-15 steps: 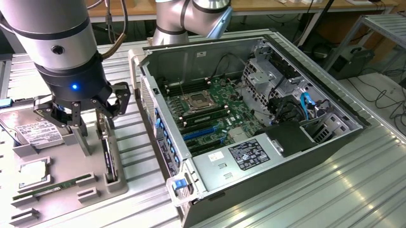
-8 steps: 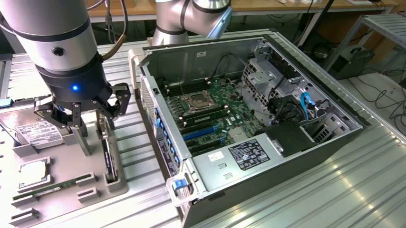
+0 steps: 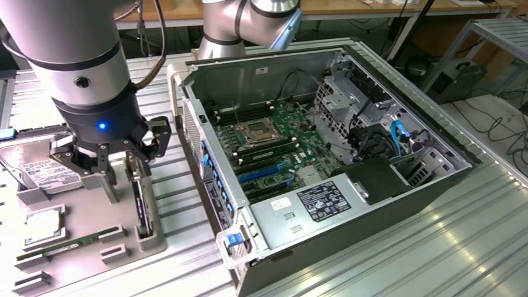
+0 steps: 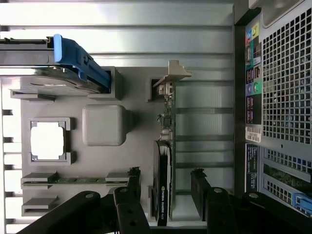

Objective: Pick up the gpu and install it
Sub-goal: 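Pick up the gpu and move the gpu toward the slot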

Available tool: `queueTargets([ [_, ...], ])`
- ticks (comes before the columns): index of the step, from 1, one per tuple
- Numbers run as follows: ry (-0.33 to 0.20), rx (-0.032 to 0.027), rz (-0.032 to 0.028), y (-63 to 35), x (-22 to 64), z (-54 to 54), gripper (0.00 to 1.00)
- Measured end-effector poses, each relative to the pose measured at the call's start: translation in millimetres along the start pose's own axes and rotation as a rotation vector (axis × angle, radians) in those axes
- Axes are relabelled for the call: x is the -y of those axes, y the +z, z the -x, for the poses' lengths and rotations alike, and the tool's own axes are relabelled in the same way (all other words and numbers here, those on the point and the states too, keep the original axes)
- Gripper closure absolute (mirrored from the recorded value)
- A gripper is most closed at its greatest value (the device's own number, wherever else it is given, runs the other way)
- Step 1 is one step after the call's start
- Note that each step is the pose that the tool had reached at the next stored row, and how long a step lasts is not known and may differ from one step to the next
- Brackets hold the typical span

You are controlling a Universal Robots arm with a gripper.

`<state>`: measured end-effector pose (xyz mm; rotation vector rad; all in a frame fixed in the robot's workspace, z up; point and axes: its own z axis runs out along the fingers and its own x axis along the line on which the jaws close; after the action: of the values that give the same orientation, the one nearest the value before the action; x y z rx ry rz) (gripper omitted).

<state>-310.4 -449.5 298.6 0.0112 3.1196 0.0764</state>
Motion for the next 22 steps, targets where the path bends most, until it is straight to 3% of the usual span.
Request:
queueTargets([
  [5,-0.008,-0.0004,0.0004,8.9,3.5,-0.2,0.46],
  [8,-0.016,-0.0007,0.001,20.8,9.6,-0.4,0.46],
  [11,-0.018,-0.0008,0.0012,43.0,11.0,-0.8,0.46],
  [12,-0.018,-0.0011,0.0012,46.0,11.1,-0.9,0.46],
  [13,-0.018,-0.001,0.0012,49.0,3.9,0.1,0.46],
  [14,-0.018,-0.0013,0.0014,51.7,4.0,0.1,0.46],
  [19,-0.019,-0.0077,-0.0049,60.5,5.1,-0.1,0.46],
  [22,-0.02,-0.0122,-0.0055,65.9,7.7,-0.3,0.46],
])
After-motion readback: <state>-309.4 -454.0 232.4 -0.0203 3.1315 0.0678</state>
